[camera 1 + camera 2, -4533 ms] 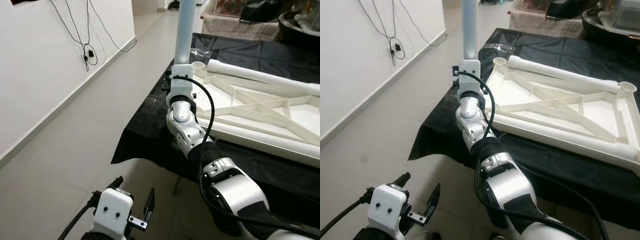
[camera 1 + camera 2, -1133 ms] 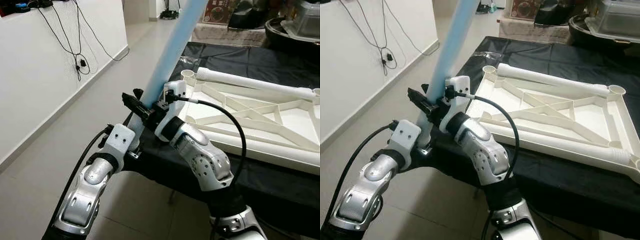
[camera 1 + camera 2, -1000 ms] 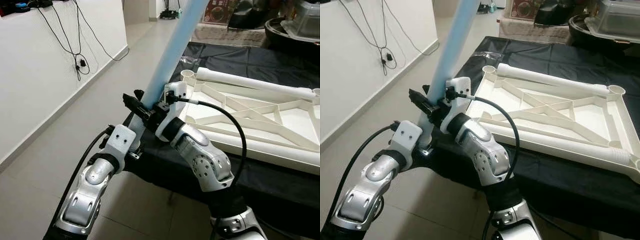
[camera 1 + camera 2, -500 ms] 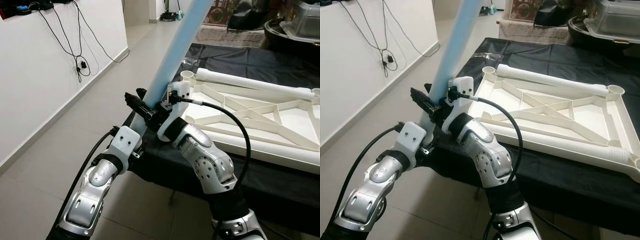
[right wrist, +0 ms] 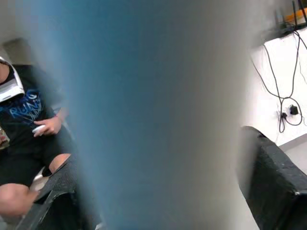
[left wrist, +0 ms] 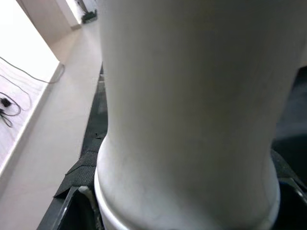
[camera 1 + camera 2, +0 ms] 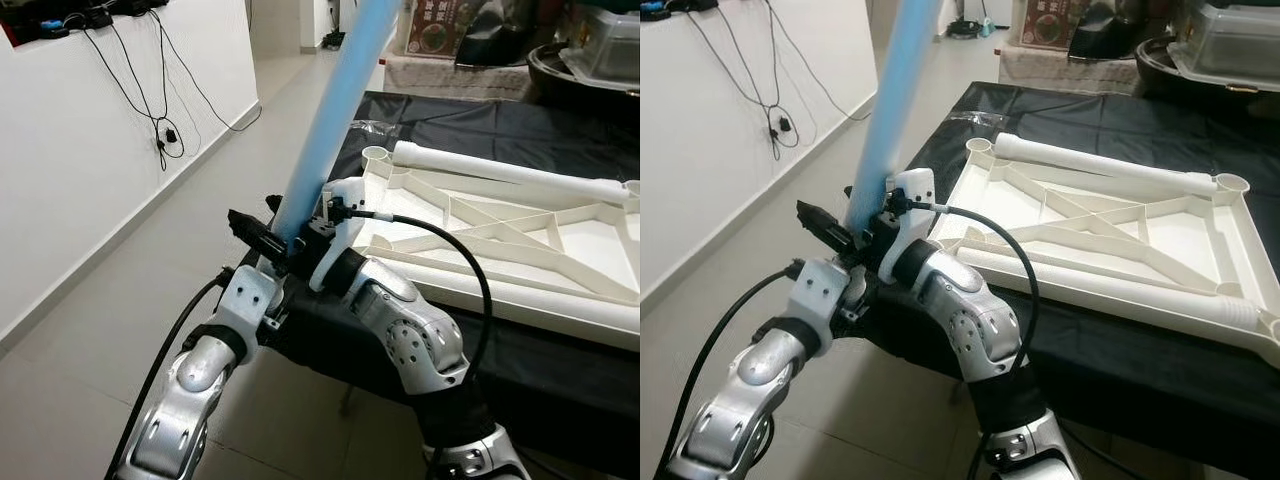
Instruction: Building children table
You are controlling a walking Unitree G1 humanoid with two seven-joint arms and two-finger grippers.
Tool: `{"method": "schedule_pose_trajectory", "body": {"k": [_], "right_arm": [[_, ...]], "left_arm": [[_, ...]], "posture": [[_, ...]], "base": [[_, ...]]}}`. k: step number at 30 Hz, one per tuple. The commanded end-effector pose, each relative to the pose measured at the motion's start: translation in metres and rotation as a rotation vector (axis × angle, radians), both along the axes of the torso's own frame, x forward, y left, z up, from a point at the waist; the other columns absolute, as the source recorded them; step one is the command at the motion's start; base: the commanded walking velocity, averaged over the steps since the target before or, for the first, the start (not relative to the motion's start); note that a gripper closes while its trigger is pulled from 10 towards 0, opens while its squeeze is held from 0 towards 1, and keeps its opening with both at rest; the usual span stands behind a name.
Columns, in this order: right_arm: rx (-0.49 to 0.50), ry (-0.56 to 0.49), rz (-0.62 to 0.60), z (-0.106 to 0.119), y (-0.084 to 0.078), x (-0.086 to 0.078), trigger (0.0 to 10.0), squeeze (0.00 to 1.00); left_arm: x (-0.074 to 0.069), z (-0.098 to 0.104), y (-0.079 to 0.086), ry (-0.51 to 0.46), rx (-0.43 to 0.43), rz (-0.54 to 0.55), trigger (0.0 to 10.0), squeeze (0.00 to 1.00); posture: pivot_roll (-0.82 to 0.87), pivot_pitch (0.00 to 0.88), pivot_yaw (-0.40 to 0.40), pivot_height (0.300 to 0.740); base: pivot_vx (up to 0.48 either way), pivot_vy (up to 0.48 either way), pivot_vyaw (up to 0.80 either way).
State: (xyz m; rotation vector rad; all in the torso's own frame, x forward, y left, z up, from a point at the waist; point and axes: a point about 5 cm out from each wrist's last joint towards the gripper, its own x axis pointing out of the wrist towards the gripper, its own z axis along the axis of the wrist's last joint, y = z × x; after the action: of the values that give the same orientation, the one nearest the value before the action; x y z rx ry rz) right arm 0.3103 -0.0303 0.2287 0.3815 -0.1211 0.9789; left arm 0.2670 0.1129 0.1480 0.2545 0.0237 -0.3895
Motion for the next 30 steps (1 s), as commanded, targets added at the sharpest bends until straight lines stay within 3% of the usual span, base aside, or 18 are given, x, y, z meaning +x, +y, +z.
{"method": "schedule_pose_trajectory", "body": {"k": [1, 4, 6, 9, 11, 13, 18, 30], "right_arm": [[0.022, -0.028, 0.023, 0.008, 0.003, 0.0, 10.0, 0.0], [-0.009, -0.062, 0.03, 0.01, -0.005, 0.007, 10.0, 0.0], [-0.028, -0.064, 0.117, 0.013, -0.013, 0.011, 10.0, 0.0], [-0.03, -0.061, 0.156, 0.013, -0.015, 0.011, 10.0, 0.0], [-0.039, -0.039, 0.321, 0.013, -0.021, 0.005, 10.0, 0.0], [-0.039, -0.039, 0.321, 0.013, -0.021, 0.005, 10.0, 0.0], [-0.064, -0.007, 0.519, 0.008, -0.027, -0.005, 10.0, 0.0], [-0.076, 0.057, 0.672, -0.001, -0.024, -0.006, 10.0, 0.0]], "left_arm": [[-0.004, 0.002, -0.005, 0.004, -0.01, -0.04, 10.0, 0.0], [-0.016, -0.001, -0.008, 0.048, -0.062, -0.094, 10.0, 0.0], [-0.029, -0.004, -0.007, 0.096, -0.11, -0.139, 10.0, 0.0], [-0.032, -0.004, -0.006, 0.109, -0.12, -0.152, 10.0, 0.0], [-0.043, -0.007, -0.004, 0.161, -0.173, -0.171, 10.0, 0.0], [-0.043, -0.007, -0.004, 0.161, -0.173, -0.171, 10.0, 0.0], [-0.06, -0.012, -0.005, 0.211, -0.2, -0.214, 10.0, 0.0], [-0.077, -0.017, -0.014, 0.278, -0.267, -0.237, 10.0, 0.0]], "posture": [[0.1, 0.033, 0.033, 0.74], [0.1, 0.038, 0.035, 0.74], [0.1, 0.045, 0.034, 0.74], [0.1, 0.045, 0.034, 0.74], [0.1, 0.051, 0.033, 0.74], [0.1, 0.051, 0.033, 0.74], [0.1, 0.055, 0.03, 0.74], [0.1, 0.064, 0.03, 0.74]], "base": [[0.0, 0.0, 0.0], [0.0, 0.0, 0.0], [0.0, 0.0, 0.0], [0.0, 0.0, 0.0], [0.0, 0.0, 0.0], [0.0, 0.0, 0.0], [0.0, 0.0, 0.0], [0.0, 0.0, 0.0]]}}
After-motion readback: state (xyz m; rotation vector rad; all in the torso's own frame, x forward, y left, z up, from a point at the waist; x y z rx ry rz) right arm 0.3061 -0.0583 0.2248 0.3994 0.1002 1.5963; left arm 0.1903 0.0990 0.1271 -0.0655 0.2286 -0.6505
